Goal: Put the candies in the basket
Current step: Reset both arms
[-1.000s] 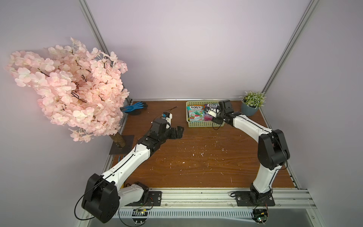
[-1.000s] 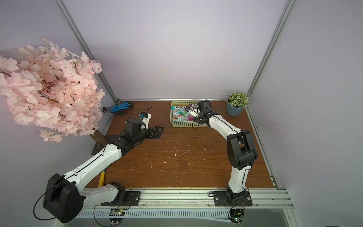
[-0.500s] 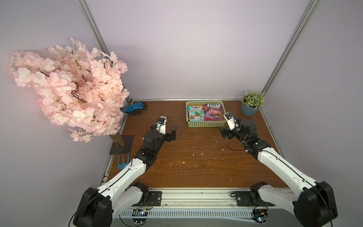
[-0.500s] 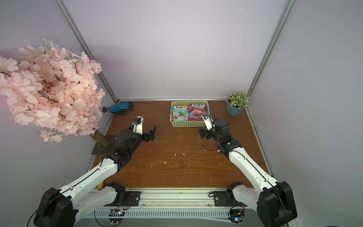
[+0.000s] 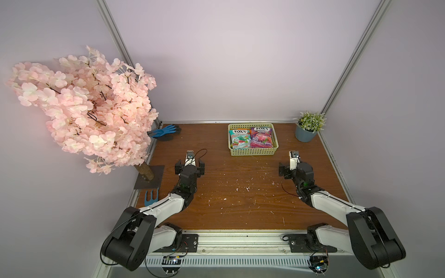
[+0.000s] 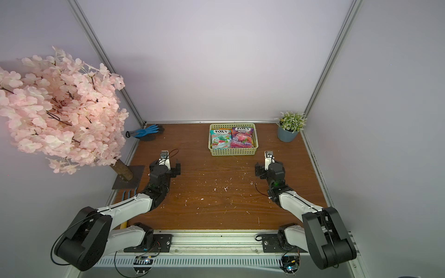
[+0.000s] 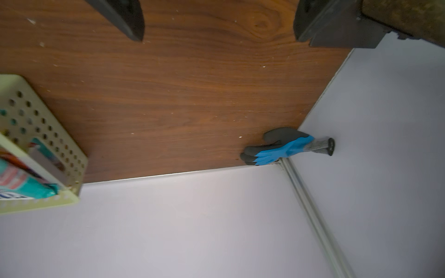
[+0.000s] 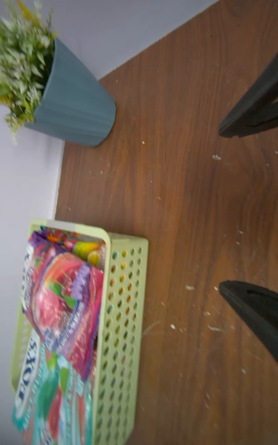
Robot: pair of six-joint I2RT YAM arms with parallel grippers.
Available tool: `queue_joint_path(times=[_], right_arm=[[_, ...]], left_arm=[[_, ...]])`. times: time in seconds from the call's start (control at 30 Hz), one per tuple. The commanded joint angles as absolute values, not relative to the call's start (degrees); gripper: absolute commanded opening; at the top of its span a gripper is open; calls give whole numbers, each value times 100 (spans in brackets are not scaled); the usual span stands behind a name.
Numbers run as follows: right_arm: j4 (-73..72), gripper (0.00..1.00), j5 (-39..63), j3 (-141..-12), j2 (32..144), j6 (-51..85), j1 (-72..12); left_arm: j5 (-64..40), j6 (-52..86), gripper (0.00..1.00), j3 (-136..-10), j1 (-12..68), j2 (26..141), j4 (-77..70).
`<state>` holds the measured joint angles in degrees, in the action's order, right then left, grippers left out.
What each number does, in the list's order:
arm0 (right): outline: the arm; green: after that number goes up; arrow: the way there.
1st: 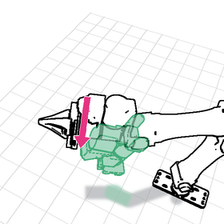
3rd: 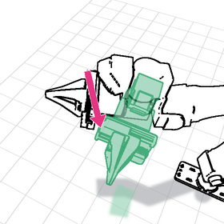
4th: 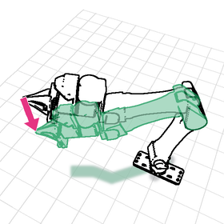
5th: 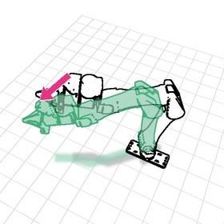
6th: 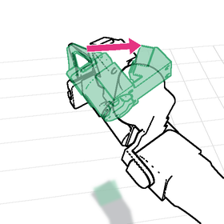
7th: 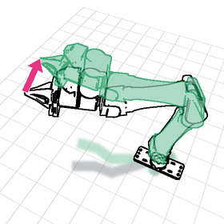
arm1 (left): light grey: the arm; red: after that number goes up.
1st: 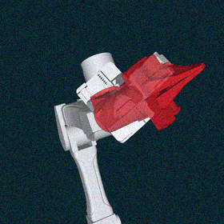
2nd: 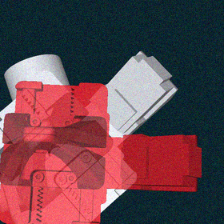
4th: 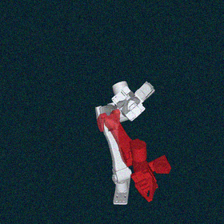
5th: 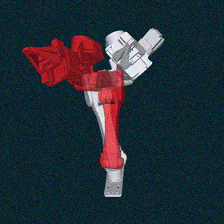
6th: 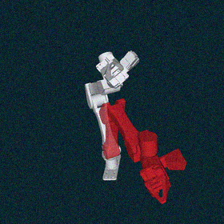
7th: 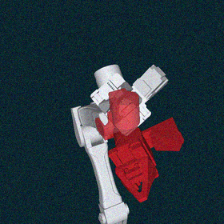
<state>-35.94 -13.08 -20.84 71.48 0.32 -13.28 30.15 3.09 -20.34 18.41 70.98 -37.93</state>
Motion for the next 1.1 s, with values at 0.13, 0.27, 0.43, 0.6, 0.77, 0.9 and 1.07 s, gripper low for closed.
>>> queue_joint_path(times=[0.13, 0.27, 0.43, 0.6, 0.77, 0.9, 1.07], right_arm=[[-5182, 99, -1430, -1964, 7726, -246, -841], [-6243, 99, -1044, -1560, 8107, -283, -609], [-6793, 99, -15, -1493, 8589, -36, -113], [-7810, 99, 433, -1153, 8870, -53, -27], [-7344, 99, 364, -1286, 8772, -94, -36], [-7545, 99, -333, -1133, 8719, 183, -40], [-7676, 99, -569, -1054, 8695, 255, -37]], left_arm=[[2907, 477, 100, -2170, 986, 7983, -4115], [2633, 50, 100, -1805, 976, 8163, -5541], [2295, -326, 100, -1570, 942, 8694, -6842], [2035, -142, 100, -1168, 751, 8598, -7445], [1858, -183, 100, -1028, 741, 8613, -7680], [1584, -167, 100, -646, 649, 8964, -8709], [1413, 99, 100, -1083, 408, 8898, -7743]])
